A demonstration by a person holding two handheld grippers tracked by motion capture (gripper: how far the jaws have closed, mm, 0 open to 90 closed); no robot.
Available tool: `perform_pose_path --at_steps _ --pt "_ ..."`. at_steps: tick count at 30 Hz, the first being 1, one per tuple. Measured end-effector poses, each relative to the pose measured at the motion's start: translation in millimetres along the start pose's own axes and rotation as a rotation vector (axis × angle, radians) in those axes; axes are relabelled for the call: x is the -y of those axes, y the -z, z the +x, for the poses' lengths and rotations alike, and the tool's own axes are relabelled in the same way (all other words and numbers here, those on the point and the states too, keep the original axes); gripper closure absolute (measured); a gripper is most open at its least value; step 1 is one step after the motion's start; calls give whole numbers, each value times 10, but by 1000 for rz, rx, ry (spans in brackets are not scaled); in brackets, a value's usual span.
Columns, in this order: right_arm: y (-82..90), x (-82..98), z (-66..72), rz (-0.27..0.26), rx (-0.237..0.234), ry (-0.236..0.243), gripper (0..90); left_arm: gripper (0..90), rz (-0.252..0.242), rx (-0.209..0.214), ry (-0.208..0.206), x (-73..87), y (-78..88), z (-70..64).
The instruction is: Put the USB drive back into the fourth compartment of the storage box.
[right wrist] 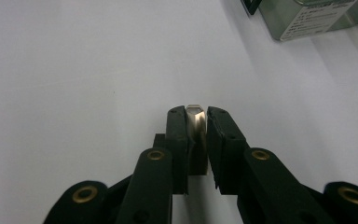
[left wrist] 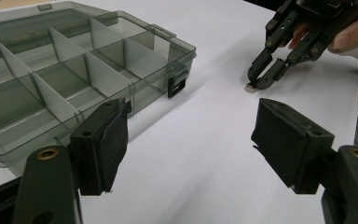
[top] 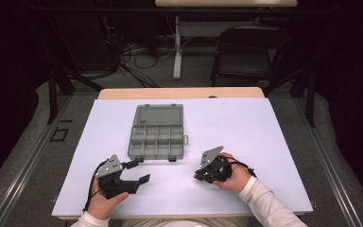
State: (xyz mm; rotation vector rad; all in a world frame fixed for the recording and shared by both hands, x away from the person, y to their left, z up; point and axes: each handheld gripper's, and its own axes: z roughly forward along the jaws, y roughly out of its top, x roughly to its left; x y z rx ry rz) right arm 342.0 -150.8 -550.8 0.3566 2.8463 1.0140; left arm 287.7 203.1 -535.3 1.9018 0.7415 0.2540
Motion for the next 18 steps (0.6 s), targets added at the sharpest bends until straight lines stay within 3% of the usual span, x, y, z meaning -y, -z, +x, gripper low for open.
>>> perform_pose_path --at_steps 18 --pt "5 16 11 -13 1 -17 795 267 0 -3 -1 1 0 1"
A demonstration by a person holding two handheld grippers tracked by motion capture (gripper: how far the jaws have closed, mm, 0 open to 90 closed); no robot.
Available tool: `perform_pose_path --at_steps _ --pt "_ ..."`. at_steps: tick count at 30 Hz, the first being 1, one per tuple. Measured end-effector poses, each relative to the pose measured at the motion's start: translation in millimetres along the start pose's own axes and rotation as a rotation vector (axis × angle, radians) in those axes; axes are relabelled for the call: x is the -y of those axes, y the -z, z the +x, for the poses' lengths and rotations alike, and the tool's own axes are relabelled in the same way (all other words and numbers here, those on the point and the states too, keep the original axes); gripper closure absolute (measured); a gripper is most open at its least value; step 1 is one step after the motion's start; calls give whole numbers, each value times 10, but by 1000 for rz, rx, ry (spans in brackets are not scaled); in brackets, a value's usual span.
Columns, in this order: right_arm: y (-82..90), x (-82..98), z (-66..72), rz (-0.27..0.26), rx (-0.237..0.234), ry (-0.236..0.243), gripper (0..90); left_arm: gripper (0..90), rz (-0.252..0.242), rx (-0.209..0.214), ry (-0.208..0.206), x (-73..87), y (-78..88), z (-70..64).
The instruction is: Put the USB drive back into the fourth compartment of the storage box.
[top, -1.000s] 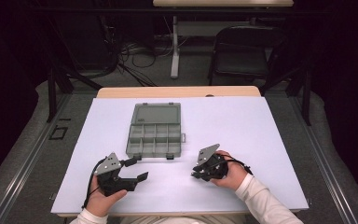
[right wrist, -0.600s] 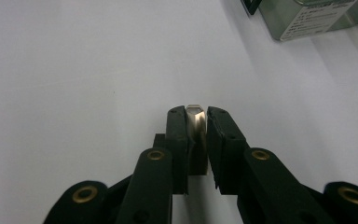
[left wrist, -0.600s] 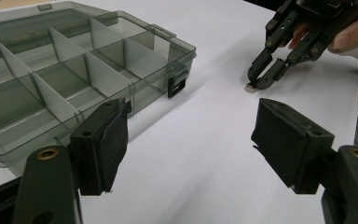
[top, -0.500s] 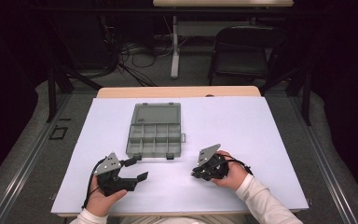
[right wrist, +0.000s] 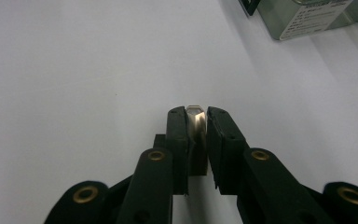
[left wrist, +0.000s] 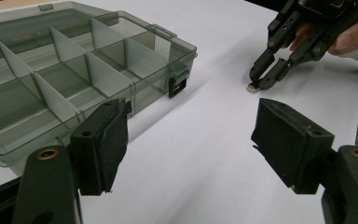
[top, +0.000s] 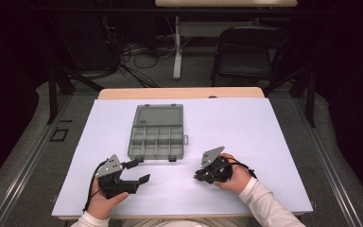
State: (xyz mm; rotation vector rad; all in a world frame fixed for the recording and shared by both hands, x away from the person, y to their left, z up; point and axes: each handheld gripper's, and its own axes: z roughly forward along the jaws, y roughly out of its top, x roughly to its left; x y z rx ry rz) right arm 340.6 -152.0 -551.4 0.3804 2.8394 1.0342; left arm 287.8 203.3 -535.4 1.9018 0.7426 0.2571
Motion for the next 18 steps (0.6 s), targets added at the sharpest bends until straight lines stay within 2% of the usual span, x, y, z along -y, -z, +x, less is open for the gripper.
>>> perform_pose_path --at_steps 7,18 --pt "4 4 6 0 0 -11 795 267 0 -2 1 1 1 1" --pt "36 -3 6 -28 11 -29 795 266 0 -3 3 3 -1 4"
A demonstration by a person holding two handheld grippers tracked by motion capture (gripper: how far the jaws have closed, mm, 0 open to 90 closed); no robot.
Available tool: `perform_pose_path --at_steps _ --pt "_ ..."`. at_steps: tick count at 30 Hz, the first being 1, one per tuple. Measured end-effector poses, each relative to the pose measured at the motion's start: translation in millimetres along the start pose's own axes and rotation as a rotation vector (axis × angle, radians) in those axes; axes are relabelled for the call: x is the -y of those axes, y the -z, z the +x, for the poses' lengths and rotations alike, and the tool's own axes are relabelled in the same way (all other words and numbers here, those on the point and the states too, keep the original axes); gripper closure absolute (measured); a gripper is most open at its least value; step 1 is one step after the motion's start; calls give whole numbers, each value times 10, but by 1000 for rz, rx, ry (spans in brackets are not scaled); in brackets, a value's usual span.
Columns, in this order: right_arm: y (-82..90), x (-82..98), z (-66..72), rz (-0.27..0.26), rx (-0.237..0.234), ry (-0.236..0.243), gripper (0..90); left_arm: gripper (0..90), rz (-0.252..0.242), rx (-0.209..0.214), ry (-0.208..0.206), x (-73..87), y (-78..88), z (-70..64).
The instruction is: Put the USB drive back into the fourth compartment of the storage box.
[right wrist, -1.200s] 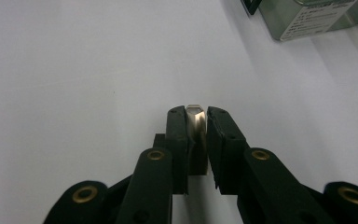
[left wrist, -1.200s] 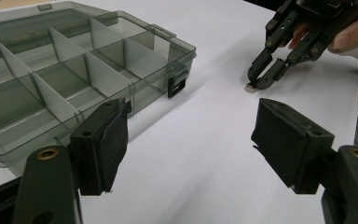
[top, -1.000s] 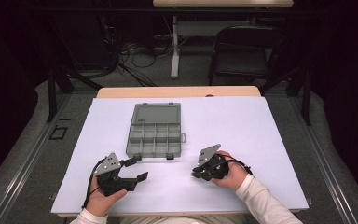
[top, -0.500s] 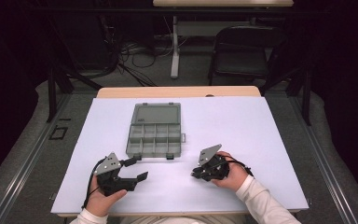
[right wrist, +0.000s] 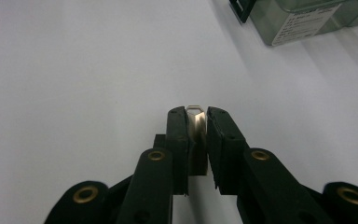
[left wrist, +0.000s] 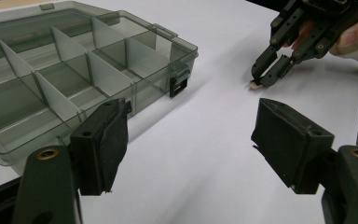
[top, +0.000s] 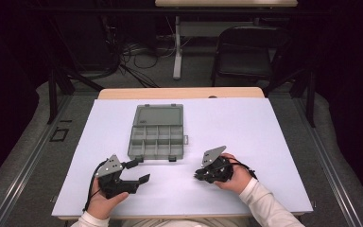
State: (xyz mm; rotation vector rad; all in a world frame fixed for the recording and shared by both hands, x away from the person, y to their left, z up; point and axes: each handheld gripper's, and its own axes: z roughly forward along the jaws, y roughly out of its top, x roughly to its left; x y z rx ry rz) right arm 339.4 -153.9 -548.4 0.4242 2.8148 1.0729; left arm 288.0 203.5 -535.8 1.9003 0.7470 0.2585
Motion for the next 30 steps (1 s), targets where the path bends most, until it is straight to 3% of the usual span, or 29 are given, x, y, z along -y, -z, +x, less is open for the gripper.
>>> perform_pose_path --at_steps 15,30 --pt "125 -145 -11 -68 74 -68 795 262 0 -5 5 -1 7 12" --pt "92 -450 -104 -105 107 -81 794 262 -11 -4 13 -3 23 26"
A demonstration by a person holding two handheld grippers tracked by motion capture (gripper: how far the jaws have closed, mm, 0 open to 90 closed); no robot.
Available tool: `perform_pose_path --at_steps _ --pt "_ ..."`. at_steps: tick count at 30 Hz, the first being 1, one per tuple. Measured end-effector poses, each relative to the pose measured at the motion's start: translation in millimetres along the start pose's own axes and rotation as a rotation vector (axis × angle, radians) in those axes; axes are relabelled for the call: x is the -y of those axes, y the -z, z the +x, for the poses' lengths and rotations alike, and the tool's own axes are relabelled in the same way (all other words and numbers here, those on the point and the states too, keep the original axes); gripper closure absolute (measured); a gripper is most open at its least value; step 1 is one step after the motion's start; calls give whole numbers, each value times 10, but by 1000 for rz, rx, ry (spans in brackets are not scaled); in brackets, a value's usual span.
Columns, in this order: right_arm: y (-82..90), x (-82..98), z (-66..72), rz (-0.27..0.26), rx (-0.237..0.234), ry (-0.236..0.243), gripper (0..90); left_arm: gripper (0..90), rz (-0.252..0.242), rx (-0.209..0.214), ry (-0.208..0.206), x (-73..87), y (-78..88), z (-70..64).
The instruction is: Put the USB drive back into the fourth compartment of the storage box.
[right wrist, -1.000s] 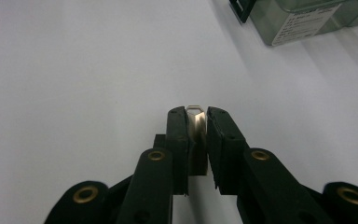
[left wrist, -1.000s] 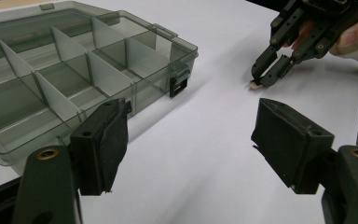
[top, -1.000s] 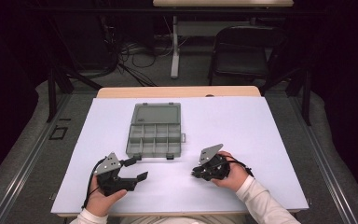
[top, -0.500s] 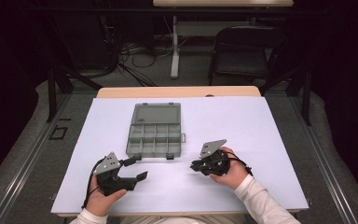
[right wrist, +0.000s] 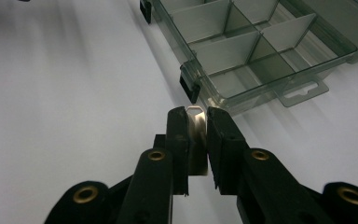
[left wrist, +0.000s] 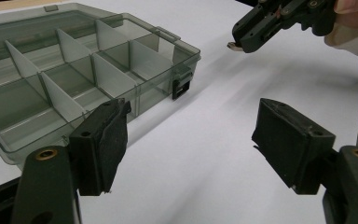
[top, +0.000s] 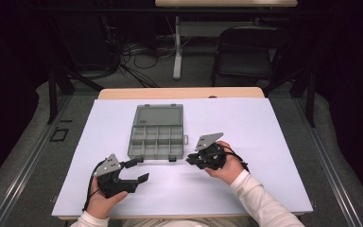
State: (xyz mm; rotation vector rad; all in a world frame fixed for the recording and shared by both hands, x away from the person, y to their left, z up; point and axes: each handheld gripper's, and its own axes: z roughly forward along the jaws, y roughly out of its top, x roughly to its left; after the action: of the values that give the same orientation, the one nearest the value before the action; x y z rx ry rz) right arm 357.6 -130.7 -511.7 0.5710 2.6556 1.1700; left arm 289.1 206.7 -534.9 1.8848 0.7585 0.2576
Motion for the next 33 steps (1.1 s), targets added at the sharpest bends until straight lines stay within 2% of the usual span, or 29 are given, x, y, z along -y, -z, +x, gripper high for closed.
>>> perform_pose_path --at_steps 8,12,15,17,22,33 --pt "2 -111 -50 -8 8 -1 795 261 -6 5 15 -16 -27 36" --pt "0 -188 -119 -9 18 -1 795 260 -15 -2 17 -26 -21 48" --pt "-9 -254 -176 -14 31 -3 795 260 -13 9 18 -24 -16 73" --pt "-27 -308 -217 -17 36 -3 795 260 -16 -5 23 -10 -11 77" --pt "-104 -465 -315 -21 61 5 795 259 -24 -3 26 -19 6 81" --pt "-291 -603 -516 1 91 -33 795 259 -25 -13 27 -8 18 79"
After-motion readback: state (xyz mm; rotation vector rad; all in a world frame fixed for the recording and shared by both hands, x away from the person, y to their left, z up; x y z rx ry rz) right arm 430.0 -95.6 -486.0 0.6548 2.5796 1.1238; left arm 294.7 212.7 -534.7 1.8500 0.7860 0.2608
